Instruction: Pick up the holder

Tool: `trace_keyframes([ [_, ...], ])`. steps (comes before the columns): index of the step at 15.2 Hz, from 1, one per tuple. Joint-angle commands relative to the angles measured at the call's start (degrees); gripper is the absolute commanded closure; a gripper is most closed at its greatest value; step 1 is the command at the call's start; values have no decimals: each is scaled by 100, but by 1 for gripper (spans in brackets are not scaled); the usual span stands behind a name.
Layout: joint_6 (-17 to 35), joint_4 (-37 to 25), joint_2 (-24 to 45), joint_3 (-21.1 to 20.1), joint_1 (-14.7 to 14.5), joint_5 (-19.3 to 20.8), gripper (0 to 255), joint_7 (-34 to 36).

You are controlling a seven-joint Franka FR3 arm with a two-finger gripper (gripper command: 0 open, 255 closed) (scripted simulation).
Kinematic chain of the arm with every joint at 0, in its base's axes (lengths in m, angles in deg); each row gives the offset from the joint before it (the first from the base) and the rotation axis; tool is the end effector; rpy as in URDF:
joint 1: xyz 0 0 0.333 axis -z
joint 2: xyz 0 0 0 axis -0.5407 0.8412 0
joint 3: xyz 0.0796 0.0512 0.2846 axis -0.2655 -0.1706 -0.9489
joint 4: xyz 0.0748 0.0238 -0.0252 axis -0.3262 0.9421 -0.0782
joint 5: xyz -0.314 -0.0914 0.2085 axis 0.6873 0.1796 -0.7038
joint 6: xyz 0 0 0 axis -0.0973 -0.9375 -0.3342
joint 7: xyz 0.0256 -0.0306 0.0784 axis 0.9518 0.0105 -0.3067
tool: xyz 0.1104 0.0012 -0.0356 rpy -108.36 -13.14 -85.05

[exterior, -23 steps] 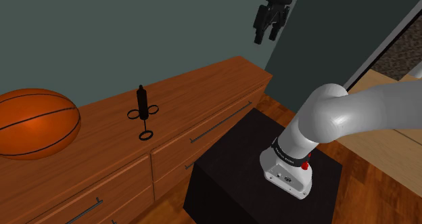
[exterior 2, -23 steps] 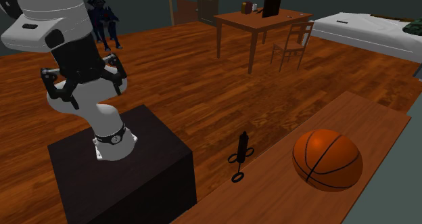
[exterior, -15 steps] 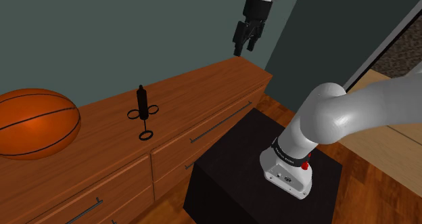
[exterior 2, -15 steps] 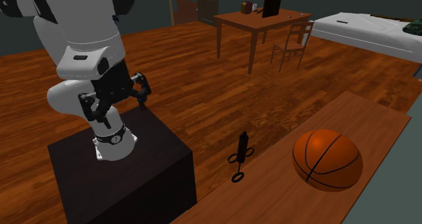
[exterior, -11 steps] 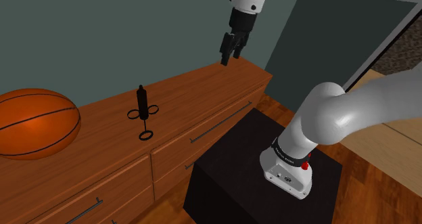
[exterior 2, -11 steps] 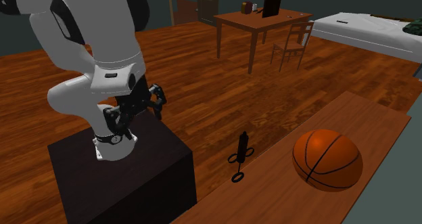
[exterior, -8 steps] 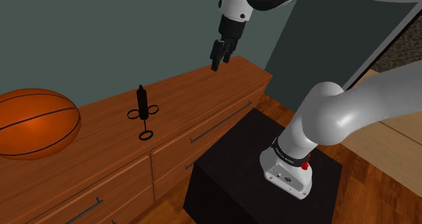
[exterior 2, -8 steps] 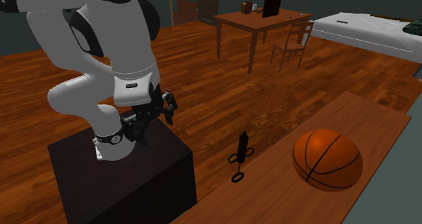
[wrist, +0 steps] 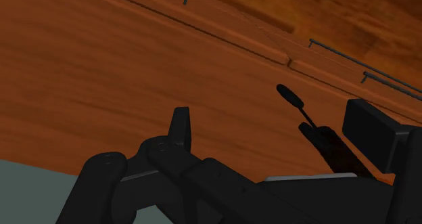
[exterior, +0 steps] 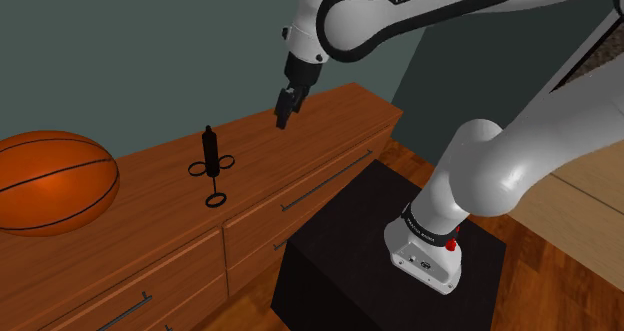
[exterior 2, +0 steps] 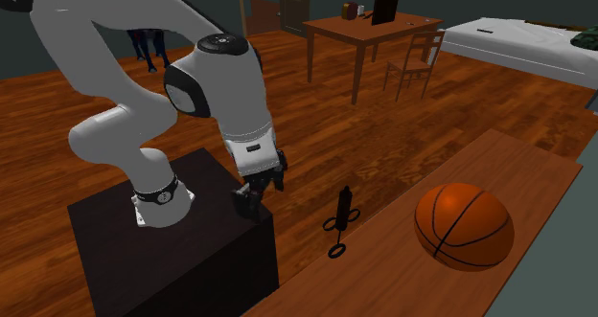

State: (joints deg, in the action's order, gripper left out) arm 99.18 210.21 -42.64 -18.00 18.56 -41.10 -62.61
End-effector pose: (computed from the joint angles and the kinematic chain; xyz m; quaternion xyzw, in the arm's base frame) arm 0.3927 0.1300 0.3957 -0.9821 -0.1788 -0.0445 0.0386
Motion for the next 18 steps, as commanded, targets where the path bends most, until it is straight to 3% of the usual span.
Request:
trace_keyframes([
  [1,462,-59,397,-69,-125,-64,0,-136],
  [10,2098,-571,2052,-443,-607,-214,0,-628],
  [18,2729,-432,2546,-457,-620,-245,0,-687],
])
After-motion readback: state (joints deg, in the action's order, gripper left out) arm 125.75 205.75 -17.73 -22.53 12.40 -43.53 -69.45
